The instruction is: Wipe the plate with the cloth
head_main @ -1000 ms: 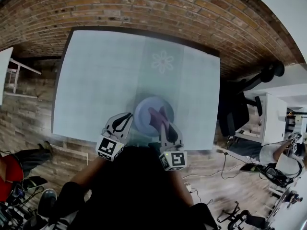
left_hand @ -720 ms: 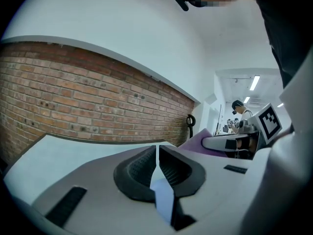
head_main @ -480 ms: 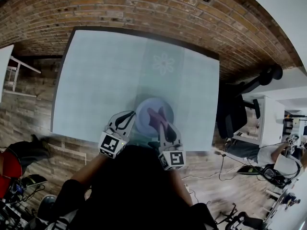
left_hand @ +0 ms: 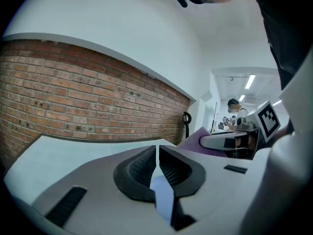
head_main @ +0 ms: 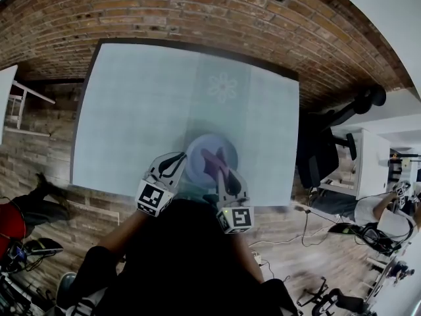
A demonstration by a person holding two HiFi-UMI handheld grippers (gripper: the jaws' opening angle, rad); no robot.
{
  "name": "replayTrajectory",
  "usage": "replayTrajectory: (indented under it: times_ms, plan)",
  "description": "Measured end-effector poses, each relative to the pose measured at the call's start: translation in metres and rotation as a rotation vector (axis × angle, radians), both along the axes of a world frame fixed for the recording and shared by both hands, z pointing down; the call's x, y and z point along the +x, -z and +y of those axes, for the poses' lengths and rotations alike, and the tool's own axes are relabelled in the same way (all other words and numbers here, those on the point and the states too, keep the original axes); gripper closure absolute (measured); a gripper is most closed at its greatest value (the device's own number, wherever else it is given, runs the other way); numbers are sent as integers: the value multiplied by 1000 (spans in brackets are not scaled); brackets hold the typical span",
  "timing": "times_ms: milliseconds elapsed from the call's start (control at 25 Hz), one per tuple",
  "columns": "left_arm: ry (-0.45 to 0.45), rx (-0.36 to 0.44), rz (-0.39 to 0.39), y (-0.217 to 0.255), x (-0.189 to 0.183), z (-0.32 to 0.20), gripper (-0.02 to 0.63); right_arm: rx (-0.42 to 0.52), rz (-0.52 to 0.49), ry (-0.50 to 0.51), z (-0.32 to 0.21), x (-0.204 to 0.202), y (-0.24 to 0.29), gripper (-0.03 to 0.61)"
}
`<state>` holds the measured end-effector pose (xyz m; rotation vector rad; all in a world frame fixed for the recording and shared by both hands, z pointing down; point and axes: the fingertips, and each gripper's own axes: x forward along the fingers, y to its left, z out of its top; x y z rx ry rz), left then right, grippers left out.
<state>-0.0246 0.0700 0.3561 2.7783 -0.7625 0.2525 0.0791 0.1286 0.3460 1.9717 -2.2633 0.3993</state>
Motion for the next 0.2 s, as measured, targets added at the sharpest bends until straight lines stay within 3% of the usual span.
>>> replayTrajectory:
  times_ms: [200]
  plan:
    - [-8, -2, -3, 0, 0, 2, 568, -16, -1, 6, 2, -3, -1, 520]
